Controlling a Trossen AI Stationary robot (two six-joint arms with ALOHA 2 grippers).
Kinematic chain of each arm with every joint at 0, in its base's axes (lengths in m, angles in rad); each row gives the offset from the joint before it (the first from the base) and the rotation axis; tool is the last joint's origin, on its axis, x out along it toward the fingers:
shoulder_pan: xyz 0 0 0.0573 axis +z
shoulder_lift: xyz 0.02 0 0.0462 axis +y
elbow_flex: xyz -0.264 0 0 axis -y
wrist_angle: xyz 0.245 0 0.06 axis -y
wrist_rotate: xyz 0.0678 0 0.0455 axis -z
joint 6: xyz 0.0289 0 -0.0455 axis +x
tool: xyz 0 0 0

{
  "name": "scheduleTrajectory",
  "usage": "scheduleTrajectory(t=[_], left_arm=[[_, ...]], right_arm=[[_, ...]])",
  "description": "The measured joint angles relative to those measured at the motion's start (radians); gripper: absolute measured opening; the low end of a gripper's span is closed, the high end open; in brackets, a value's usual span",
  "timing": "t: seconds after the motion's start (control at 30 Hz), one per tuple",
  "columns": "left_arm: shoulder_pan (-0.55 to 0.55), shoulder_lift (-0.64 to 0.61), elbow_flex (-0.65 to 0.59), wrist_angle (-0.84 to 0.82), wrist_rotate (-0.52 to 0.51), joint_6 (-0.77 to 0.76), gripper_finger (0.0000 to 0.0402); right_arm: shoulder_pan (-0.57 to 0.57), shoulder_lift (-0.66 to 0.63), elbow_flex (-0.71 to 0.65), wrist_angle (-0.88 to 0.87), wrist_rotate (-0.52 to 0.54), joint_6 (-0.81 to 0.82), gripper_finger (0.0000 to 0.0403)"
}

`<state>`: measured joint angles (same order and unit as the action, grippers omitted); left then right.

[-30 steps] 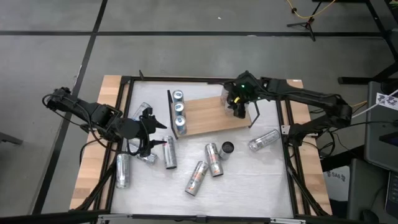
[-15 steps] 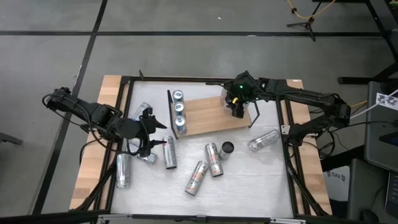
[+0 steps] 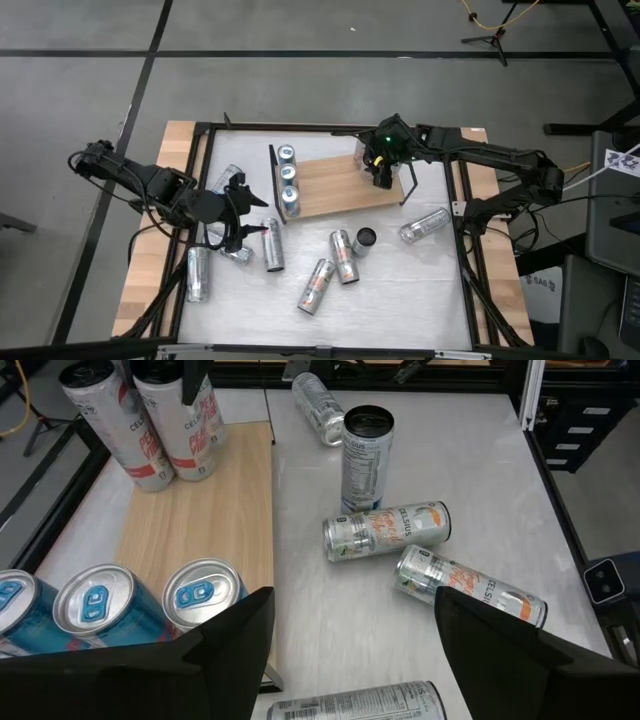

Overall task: Place canned beverage on shelf
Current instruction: Put the white-pink soda can on the shelf with the other white-pink soda can

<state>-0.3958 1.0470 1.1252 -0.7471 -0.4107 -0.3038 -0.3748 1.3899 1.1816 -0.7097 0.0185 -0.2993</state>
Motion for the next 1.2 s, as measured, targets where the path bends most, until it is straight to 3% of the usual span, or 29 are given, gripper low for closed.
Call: scheduleTrajectory(t=[0.23, 0.6, 0.97, 1.2], left_arm=[[0.0, 0.0, 0.0, 0.0, 0.0, 0.0, 0.0267], [0.0, 0.0, 0.0, 0.0, 0.0, 0.0, 0.0267], [0.0, 0.0, 0.0, 0.0, 0.0, 0.0, 0.0267], [0.0, 0.0, 0.0, 0.0, 0.0, 0.0, 0.0267]], right_arm=[[0.001, 0.0, 0.0, -0.001, -0.001, 0.001, 0.026], [0.001, 0.002, -0.003, -0.008, -0.002, 0.002, 0.0342], [0.002, -0.007, 0.0, -0.006, -0.003, 0.002, 0.0348], [0.002, -0.007, 0.089, -0.112, -0.014, 0.006, 0.0348]])
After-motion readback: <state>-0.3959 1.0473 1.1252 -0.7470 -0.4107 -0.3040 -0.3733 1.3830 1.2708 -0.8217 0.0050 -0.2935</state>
